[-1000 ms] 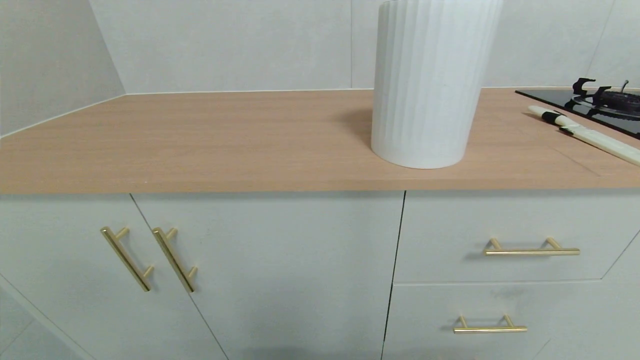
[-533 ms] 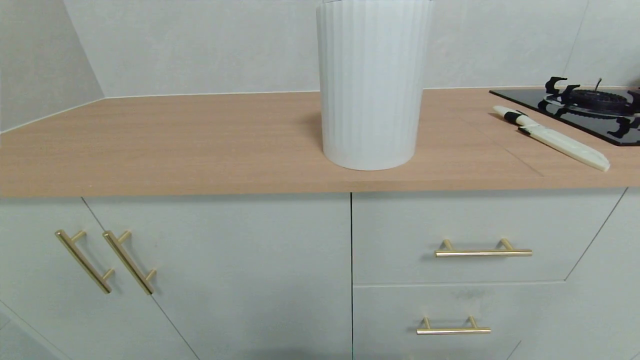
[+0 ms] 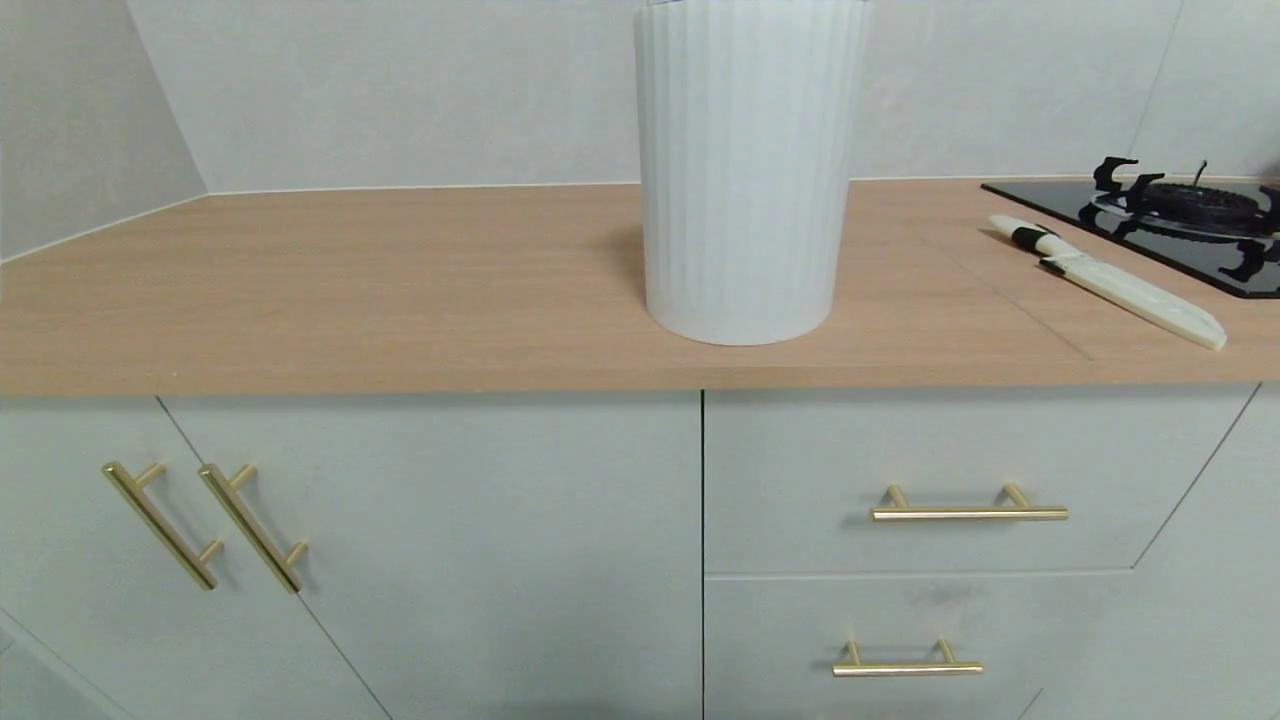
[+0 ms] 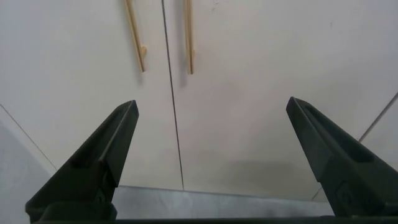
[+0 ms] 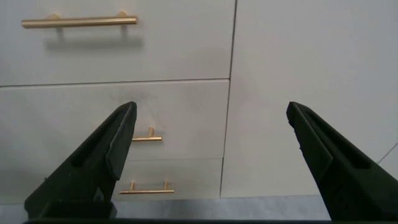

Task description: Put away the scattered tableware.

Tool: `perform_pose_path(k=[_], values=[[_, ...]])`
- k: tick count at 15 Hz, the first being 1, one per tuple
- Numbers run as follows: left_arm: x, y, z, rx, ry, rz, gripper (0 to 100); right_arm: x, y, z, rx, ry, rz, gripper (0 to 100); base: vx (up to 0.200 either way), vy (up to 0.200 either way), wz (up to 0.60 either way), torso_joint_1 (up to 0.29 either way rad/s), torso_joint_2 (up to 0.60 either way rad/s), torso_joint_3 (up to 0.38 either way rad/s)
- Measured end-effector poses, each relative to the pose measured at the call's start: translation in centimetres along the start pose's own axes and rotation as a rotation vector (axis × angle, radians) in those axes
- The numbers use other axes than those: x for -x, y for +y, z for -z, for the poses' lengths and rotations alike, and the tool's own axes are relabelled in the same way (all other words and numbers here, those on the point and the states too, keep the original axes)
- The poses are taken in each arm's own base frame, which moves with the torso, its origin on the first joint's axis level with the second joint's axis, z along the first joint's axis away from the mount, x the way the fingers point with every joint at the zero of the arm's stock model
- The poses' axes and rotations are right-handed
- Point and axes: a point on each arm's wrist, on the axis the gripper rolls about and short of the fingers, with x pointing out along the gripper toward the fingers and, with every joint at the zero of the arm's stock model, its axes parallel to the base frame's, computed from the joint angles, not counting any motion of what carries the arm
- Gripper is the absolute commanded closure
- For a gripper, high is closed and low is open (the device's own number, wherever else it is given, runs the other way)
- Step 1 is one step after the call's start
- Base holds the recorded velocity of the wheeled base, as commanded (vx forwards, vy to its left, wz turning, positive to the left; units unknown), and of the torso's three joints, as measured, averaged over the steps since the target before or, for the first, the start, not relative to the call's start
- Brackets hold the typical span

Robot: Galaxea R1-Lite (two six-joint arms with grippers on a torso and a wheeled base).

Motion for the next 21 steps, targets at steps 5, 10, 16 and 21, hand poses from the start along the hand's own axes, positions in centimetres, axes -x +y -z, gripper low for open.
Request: perform_pose_path(k=[5, 10, 16, 21], values=[[0.00, 0.00, -0.02, 0.000, -0.001, -0.001, 0, 0.00, -0.01, 0.00, -0.001, 0.000, 0.001, 0, 0.000, 0.000, 0.00, 0.000, 0.00, 0.000], [0.00, 0.00, 0.00, 0.000, 0.000, -0.002, 0, 0.00, -0.02, -0.01, -0.012, -0.001, 0.005, 0, 0.000, 0.000, 0.00, 0.032, -0.26, -0.292], [0.00, 0.00, 0.00, 0.000, 0.000, -0.001, 0, 0.00, -0.02, -0.01, -0.013, -0.001, 0.006, 0, 0.000, 0.000, 0.00, 0.115, -0.49, -0.336], [0.00, 0.00, 0.00, 0.000, 0.000, -0.001, 0, 0.00, -0.02, -0.02, -0.014, -0.002, 0.006, 0, 0.000, 0.000, 0.00, 0.163, -0.48, -0.319]])
